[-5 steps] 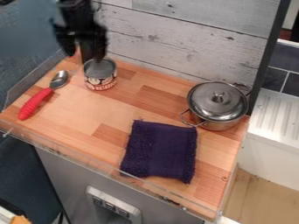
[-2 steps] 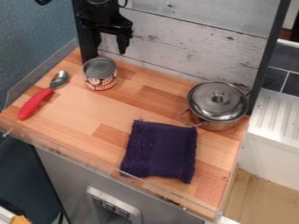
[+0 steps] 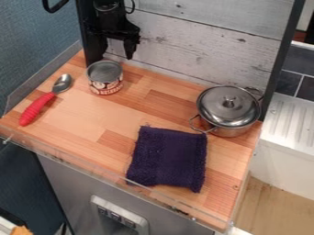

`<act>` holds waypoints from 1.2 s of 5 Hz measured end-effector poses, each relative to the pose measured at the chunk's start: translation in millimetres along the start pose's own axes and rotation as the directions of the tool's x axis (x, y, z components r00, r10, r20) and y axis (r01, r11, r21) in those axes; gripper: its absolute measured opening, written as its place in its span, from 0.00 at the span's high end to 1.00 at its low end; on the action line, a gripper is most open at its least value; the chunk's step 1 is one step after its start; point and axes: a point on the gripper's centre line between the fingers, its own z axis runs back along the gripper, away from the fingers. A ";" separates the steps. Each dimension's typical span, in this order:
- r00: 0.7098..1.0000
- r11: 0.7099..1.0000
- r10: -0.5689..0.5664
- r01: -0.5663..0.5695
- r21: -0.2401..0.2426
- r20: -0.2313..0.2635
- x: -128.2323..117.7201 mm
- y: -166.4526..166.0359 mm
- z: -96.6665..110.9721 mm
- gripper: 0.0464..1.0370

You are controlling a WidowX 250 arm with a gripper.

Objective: Moved the can to the left bottom side of the table

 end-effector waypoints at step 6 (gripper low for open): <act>0.991 0.998 -0.069 0.070 0.004 -0.115 -90.5 0.8 14.1 0.04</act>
